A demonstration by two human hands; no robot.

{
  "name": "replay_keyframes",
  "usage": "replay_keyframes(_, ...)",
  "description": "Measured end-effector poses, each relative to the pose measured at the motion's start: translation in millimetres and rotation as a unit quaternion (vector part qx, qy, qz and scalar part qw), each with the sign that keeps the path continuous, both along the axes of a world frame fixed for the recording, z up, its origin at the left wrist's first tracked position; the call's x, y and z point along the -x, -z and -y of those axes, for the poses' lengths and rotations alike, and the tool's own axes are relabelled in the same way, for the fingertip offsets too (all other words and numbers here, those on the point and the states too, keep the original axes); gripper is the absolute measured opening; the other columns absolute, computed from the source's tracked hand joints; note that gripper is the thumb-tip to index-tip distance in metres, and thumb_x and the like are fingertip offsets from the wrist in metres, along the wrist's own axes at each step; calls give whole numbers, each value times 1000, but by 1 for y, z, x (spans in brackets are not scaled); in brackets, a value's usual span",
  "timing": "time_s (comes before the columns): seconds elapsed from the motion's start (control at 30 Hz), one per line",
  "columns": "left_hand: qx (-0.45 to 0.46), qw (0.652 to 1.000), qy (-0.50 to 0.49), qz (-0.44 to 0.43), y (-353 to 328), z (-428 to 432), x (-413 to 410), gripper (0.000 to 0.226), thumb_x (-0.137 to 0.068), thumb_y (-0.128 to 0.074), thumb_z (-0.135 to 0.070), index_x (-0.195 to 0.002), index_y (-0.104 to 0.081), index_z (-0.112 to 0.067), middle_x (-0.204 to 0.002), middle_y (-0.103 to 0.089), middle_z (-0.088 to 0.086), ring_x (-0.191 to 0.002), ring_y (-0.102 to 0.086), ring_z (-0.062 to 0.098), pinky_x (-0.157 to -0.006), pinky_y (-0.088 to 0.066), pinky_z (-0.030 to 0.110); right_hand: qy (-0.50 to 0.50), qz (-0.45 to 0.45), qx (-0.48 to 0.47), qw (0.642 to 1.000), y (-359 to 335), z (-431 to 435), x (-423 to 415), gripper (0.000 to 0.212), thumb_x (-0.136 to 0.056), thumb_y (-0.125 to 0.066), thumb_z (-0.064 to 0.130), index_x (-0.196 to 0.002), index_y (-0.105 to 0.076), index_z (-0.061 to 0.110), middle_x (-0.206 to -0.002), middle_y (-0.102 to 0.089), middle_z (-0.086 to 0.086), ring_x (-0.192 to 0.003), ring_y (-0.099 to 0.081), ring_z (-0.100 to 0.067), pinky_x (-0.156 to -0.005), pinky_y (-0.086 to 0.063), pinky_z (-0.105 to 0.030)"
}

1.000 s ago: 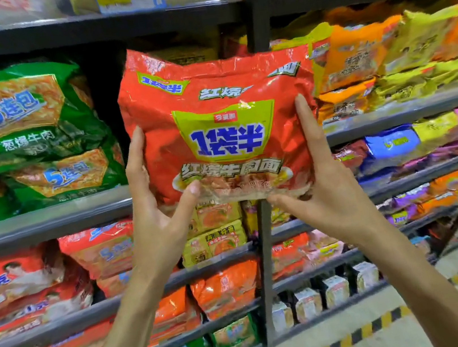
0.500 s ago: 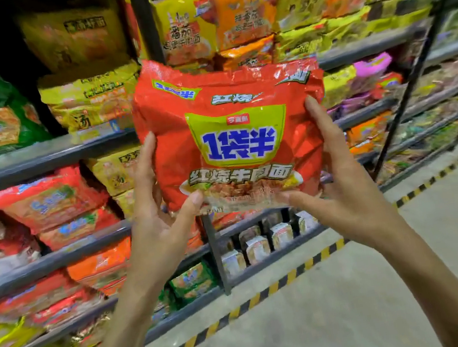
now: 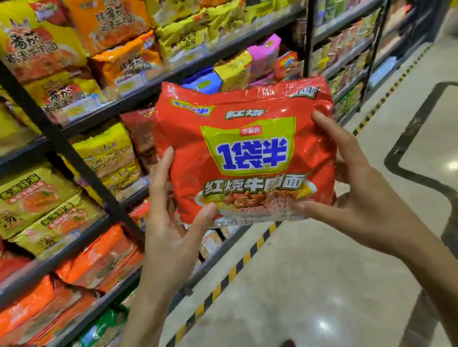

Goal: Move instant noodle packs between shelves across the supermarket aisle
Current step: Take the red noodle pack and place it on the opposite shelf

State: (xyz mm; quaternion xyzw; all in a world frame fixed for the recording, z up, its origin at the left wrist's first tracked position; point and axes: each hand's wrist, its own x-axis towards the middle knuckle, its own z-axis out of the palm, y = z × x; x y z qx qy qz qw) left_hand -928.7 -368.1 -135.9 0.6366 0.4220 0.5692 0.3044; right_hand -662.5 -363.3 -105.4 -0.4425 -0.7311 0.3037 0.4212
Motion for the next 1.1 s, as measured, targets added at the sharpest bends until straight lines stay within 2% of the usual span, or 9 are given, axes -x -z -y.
replay_keyframes(0.17,21,999,22,10,6,-34,-45,80,-92,-68,-12,-149,-30,-53,-160,-40,-3,-139,-51,7,-103,-50,20,29,20,5,999,8,-21,-42,104,-79,-80,29,-153,-12,54,-135,-30,56,-120,-57,9,-77,-64,-36)
replay_keyframes(0.33,24,999,48,5,9,-88,-87,78,-94,-68,-13,-155,-29,-43,-157,-39,-21,-141,-47,6,-110,-50,43,49,27,11,998,10,-64,-87,104,-78,-79,31,-156,-11,49,-142,-27,52,-121,-58,5,-82,-62,-34)
replay_keyframes(0.47,24,998,56,14,13,-133,-124,78,-93,-69,-19,-154,-29,-45,-162,-36,-5,-144,-46,16,-111,-48,49,51,48,7,998,7,-103,-125,102,-81,-74,34,-156,-7,49,-143,-24,52,-124,-56,5,-78,-63,-34)
replay_keyframes(0.57,34,997,65,8,16,-165,-153,79,-93,-70,-18,-153,-29,-49,-161,-36,-5,-143,-47,19,-110,-48,49,55,50,7,997,11,-127,-155,102,-82,-74,31,-157,-7,45,-140,-24,55,-125,-54,8,-74,-63,-35)
replay_keyframes(0.67,49,995,91,3,19,-190,-185,80,-95,-69,-9,-152,-30,-48,-159,-39,-7,-141,-50,15,-108,-52,41,75,49,20,996,19,-148,-186,104,-82,-75,22,-158,-8,41,-136,-25,57,-123,-54,10,-74,-63,-37)
replay_keyframes(0.77,60,992,111,12,16,-215,-218,79,-94,-66,-3,-151,-29,-43,-158,-39,-6,-135,-55,7,-99,-54,23,88,42,24,995,25,-171,-218,104,-81,-76,30,-157,-7,46,-136,-28,55,-124,-56,5,-77,-63,-39)
replay_keyframes(0.87,74,990,122,11,17,-245,-251,78,-95,-62,4,-152,-28,-36,-156,-40,-6,-130,-59,4,-96,-53,18,88,24,33,995,29,-198,-248,101,-79,-71,40,-157,-7,46,-138,-28,54,-124,-55,7,-77,-62,-30)
replay_keyframes(0.97,73,990,118,7,20,-279,-286,78,-95,-64,0,-154,-28,-38,-156,-41,-10,-134,-56,10,-99,-55,25,88,8,35,995,35,-230,-283,101,-80,-72,38,-157,-7,47,-139,-28,53,-124,-54,10,-75,-62,-25)
replay_keyframes(1.1,53,995,87,1,29,-325,-340,80,-96,-65,-7,-156,-24,-41,-163,-33,-15,-144,-47,16,-110,-50,45,66,4,48,997,40,-287,-340,102,-84,-74,19,-155,-7,50,-136,-37,48,-125,-56,4,-72,-63,-37)
